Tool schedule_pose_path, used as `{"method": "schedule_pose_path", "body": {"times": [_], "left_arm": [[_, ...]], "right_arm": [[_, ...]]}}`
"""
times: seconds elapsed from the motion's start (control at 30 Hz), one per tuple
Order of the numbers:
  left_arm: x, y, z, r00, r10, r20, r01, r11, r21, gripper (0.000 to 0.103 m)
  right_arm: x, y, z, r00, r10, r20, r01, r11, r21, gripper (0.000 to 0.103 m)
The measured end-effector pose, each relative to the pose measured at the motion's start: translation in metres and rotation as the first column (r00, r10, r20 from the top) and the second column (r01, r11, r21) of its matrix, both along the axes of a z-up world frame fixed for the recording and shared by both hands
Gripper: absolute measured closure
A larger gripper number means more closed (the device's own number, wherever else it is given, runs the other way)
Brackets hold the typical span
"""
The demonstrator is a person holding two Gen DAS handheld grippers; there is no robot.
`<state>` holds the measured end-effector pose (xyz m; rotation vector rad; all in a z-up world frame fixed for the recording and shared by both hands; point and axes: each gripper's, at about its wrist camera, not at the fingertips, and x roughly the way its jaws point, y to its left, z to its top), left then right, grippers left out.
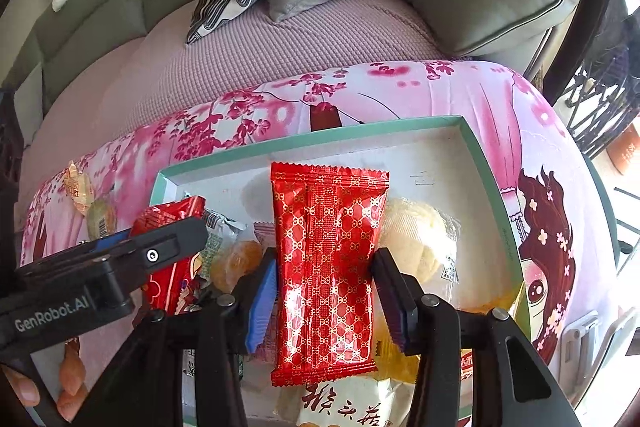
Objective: Organize snacks
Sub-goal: 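Open both tools to drop the two red packs into the tray, then move left tool toward yellow bread bag while right tool approaches wrapped round cookie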
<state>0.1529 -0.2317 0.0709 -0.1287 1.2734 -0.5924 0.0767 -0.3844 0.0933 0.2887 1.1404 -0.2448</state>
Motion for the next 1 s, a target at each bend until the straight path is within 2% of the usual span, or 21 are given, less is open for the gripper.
{"method": "schedule_pose_path", "body": {"times": [0.13,0.23,0.3,0.43,0.63,0.67,0.7,0.73,0.77,1.0], "left_arm": [[0.0,0.005,0.003,1.0,0.008,0.006,-0.008,1.0,-0.006,0.032],[0.0,0.009,0.005,1.0,0.01,0.001,-0.01,1.0,-0.021,0.032],[0.0,0.013,0.008,1.0,0.017,0.011,-0.016,1.0,-0.024,0.029],[0.003,0.029,0.013,0.997,0.05,0.055,-0.05,0.999,0.009,0.024],[0.014,0.069,0.01,0.982,0.142,0.125,-0.153,0.985,0.086,0.024],[0.015,0.077,0.009,0.979,0.154,0.135,-0.168,0.981,0.096,0.024],[0.018,0.085,0.008,0.975,0.169,0.148,-0.185,0.977,0.11,0.021],[0.021,0.094,0.007,0.97,0.184,0.161,-0.205,0.97,0.127,0.01],[0.023,0.102,0.006,0.965,0.199,0.172,-0.224,0.964,0.142,0.007],[0.036,0.164,0.003,0.94,0.268,0.211,-0.309,0.93,0.198,0.005]], "right_arm": [[0.001,0.004,0.001,1.0,0.007,-0.007,-0.007,1.0,-0.003,0.043],[0.002,0.006,0.002,1.0,0.009,-0.007,-0.009,1.0,-0.015,0.032],[0.002,0.008,0.003,1.0,0.015,-0.005,-0.015,1.0,-0.02,0.03],[0.005,0.015,0.007,0.999,0.034,0.008,-0.034,0.999,-0.037,0.01],[0.014,0.031,0.013,0.998,0.066,0.021,-0.065,0.997,-0.047,0.009],[0.015,0.034,0.014,0.997,0.074,0.023,-0.072,0.996,-0.05,0.005],[0.017,0.038,0.015,0.996,0.081,0.028,-0.079,0.995,-0.053,0.001],[0.019,0.043,0.017,0.995,0.089,0.033,-0.087,0.995,-0.056,0.0],[0.021,0.047,0.018,0.995,0.098,0.037,-0.096,0.994,-0.056,0.0],[0.044,0.088,0.027,0.985,0.16,0.064,-0.157,0.986,-0.051,0.0]]}}
